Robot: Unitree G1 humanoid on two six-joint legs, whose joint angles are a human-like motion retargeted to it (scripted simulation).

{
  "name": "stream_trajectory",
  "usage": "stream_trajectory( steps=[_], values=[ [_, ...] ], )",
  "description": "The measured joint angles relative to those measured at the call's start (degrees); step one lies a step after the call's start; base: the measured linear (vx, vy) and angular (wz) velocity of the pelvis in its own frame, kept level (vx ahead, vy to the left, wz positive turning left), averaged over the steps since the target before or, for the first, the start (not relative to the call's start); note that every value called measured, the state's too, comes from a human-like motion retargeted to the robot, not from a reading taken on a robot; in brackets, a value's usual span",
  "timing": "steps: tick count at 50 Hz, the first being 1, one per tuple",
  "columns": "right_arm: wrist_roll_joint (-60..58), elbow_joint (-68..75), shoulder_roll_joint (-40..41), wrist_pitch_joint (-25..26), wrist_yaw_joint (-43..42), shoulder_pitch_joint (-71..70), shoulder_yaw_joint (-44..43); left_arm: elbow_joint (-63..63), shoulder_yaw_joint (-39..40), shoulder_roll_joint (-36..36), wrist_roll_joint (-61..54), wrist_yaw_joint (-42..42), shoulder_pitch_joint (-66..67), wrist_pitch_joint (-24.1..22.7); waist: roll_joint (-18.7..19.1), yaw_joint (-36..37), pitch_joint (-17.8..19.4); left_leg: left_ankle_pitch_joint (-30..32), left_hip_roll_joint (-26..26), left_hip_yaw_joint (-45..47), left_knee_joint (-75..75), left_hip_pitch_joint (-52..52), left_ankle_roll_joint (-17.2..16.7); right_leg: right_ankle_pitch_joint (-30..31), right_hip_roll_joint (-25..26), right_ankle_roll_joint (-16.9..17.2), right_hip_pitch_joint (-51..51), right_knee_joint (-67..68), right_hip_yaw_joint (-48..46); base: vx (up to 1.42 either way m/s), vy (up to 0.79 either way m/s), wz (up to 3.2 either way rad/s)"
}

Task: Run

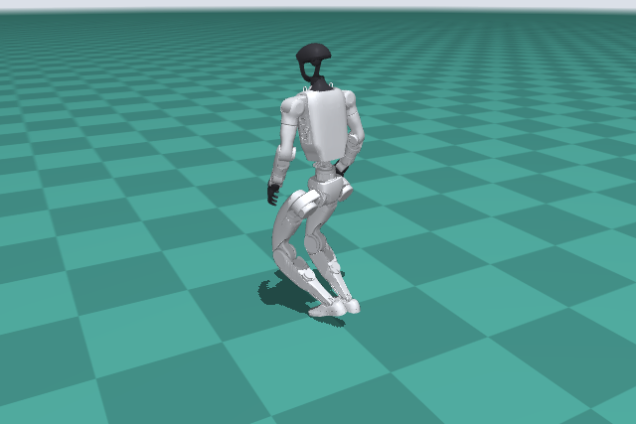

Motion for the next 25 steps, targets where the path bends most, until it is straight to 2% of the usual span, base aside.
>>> stream_trajectory(
  steps=[4,7,10,12,13,17,18,20,23,25],
  values=[
    [1.4,-7.8,-0.1,-0.3,3.1,3.2,2.0,-5.6,0.9,1.4,-0.5,-1.6,3.3,-0.2,-0.4,0.8,-2.7,9.3,-0.5,-0.3,-9.5,1.1,-2.5,14.9,-0.7,5.0,0.6,-6.7,0.6,0.04,0.05,-0.32],
    [1.2,-13.1,-1.3,-0.8,5.0,4.3,4.1,-10.2,1.3,3.2,0.1,-1.7,4.9,-0.2,-1.4,1.5,-4.5,12.6,-2.1,-0.7,-16.7,1.2,-3.3,19.4,-2.9,6.9,-1.3,-8.4,-0.2,0.00,0.07,-0.29],
    [0.5,-17.6,-3.0,-1.9,6.2,4.4,5.4,-14.4,1.9,5.1,1.5,-1.0,5.9,-0.4,-2.8,2.0,-5.8,12.6,-3.9,-1.0,-21.4,1.5,-2.4,18.6,-4.8,6.7,-3.1,-8.4,-0.5,-0.02,0.07,-0.26],
    [-0.5,-20.0,-3.8,-2.5,6.3,3.7,6.0,-16.4,2.5,6.0,2.1,-0.3,6.5,-0.6,-3.7,2.2,-6.0,10.0,-4.9,-1.2,-21.9,1.7,-1.2,16.0,-5.4,5.8,-4.0,-6.8,-0.2,-0.04,0.07,-0.30],
    [-1.3,-20.8,-4.2,-2.8,6.1,3.3,6.2,-16.9,2.7,6.2,2.3,0.2,6.8,-0.7,-4.0,2.4,-5.8,7.6,-5.4,-1.4,-20.9,1.7,-0.3,13.8,-5.6,5.2,-4.4,-5.1,-0.1,-0.06,0.07,-0.34],
    [-7.1,-21.4,-5.3,-2.2,4.4,0.6,6.0,-17.0,3.9,6.6,4.2,3.3,6.9,-0.9,-5.1,2.5,-3.6,-8.3,-6.8,-0.4,-14.7,1.5,5.3,-0.3,-7.5,1.2,-5.8,4.1,-0.7,-0.04,0.07,-0.27],
    [-8.1,-20.7,-4.9,-1.5,3.6,-0.7,5.4,-16.5,4.6,6.4,4.7,3.7,6.2,-0.9,-5.6,2.3,-2.6,-9.1,-7.2,0.5,-14.3,1.9,6.1,-1.5,-8.3,0.9,-5.6,5.4,-0.7,0.01,0.07,0.01],
    [-8.3,-19.3,-4.0,-0.9,3.0,-1.4,4.8,-16.1,5.3,5.9,4.8,3.6,6.4,-0.8,-5.7,2.2,-1.8,-6.9,-7.7,0.8,-14.5,2.7,5.9,-0.1,-8.8,0.9,-4.7,5.5,-0.5,0.02,0.06,-0.02],
    [-7.1,-18.2,-2.8,-0.8,3.7,-0.1,4.9,-18.1,6.0,5.7,3.4,1.2,8.8,-0.7,-5.2,2.4,-2.8,0.7,-8.1,0.5,-14.9,1.9,3.5,7.5,-9.6,2.8,-4.6,4.2,-0.9,0.01,0.02,-0.04],
    [-6.7,-17.8,-2.5,-1.0,4.6,0.6,4.7,-19.9,6.3,6.0,2.2,-0.2,10.0,-0.5,-5.0,2.6,-3.6,2.5,-8.6,0.4,-14.1,0.4,2.9,9.6,-10.2,3.7,-5.3,4.7,-1.3,0.00,0.00,0.00]
  ],
)
